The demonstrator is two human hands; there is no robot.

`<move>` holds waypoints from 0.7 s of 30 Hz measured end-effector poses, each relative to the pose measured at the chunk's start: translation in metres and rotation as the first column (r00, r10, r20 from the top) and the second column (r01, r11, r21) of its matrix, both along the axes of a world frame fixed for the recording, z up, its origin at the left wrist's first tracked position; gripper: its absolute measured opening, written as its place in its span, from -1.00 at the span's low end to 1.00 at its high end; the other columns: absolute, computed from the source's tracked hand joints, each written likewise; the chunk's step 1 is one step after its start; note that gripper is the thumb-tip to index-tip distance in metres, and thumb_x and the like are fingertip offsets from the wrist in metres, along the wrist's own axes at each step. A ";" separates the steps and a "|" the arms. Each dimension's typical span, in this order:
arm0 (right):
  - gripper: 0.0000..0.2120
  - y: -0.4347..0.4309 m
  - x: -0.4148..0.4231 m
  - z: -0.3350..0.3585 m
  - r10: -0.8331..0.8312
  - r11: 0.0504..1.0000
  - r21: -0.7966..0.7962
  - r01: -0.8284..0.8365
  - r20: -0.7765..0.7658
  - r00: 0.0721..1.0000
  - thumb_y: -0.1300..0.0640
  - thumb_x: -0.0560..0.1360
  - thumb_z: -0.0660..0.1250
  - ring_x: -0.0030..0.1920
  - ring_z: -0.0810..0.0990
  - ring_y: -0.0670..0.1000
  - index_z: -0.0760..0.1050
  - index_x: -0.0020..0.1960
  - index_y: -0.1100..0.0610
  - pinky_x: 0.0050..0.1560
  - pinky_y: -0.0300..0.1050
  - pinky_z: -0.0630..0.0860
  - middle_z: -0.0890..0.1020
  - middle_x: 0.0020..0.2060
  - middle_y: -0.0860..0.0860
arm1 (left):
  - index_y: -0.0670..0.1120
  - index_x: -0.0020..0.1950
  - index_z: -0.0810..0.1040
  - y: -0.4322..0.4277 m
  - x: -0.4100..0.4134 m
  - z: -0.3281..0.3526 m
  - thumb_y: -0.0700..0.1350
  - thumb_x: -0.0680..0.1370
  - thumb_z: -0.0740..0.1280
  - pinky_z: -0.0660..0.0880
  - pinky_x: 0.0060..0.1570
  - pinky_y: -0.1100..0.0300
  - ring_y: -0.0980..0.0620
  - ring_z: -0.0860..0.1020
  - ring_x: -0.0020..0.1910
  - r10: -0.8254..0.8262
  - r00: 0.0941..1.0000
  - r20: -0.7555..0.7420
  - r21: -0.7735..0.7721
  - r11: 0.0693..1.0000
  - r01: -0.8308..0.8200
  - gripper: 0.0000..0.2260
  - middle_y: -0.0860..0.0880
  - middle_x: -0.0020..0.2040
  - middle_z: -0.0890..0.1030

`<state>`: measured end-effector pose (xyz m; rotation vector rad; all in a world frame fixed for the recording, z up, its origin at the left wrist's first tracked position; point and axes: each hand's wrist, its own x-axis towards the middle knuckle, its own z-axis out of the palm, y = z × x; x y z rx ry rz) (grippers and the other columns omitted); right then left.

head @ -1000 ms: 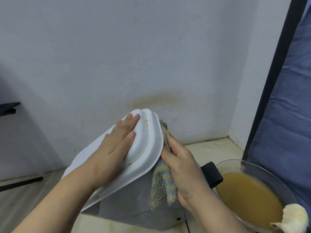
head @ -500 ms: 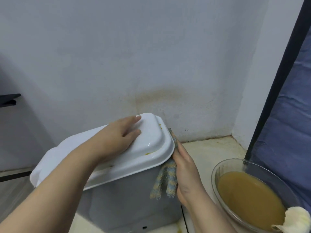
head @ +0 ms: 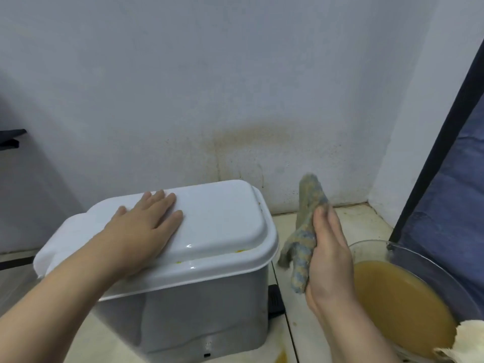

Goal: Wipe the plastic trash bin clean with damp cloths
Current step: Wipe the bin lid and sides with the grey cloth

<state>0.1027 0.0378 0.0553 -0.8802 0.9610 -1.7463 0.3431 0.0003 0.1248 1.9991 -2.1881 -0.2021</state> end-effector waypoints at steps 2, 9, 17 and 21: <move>-0.62 0.001 0.009 0.020 0.172 0.980 -0.021 -0.200 -0.430 0.886 -0.27 0.50 0.13 0.31 0.33 -0.38 0.34 0.31 -0.33 0.26 -0.42 0.33 0.42 0.29 -0.39 | 0.12 0.54 -0.02 0.003 0.004 -0.006 0.11 0.61 -0.09 -0.17 0.47 0.13 0.18 -0.15 0.52 0.003 1.000 0.008 0.026 1.000 -0.004 -0.53 0.15 0.55 -0.08; -0.51 -0.026 0.071 0.046 -0.177 0.972 -0.157 -0.175 -0.979 -0.106 -0.02 0.59 -0.12 0.44 0.24 0.03 0.28 0.44 0.05 0.44 0.08 0.07 0.37 0.41 -0.05 | 0.11 0.53 -0.17 0.001 0.006 -0.010 0.06 0.62 -0.19 -0.20 0.47 0.14 0.17 -0.22 0.51 -0.019 0.997 0.076 0.037 0.999 0.016 -0.53 0.16 0.54 -0.20; -0.54 -0.049 0.039 0.047 0.204 0.977 0.213 -0.014 -0.915 0.348 -0.06 0.63 -0.07 0.49 0.13 -0.02 0.11 0.51 0.00 0.44 -0.07 0.08 0.17 0.51 -0.05 | 0.09 0.54 -0.13 0.005 0.000 -0.006 0.05 0.63 -0.17 -0.20 0.47 0.13 0.15 -0.21 0.51 0.021 0.999 0.049 0.009 1.000 -0.022 -0.54 0.15 0.55 -0.17; -0.45 0.018 0.088 0.029 -0.155 0.983 -0.155 0.097 -0.988 -0.017 -0.09 0.53 -0.02 0.45 0.28 0.12 0.34 0.41 0.14 0.44 0.17 0.09 0.40 0.40 0.09 | 0.07 0.54 -0.10 0.003 -0.002 -0.006 0.04 0.63 -0.15 -0.19 0.48 0.12 0.15 -0.20 0.52 0.036 0.999 0.014 0.013 0.999 -0.036 -0.54 0.14 0.55 -0.15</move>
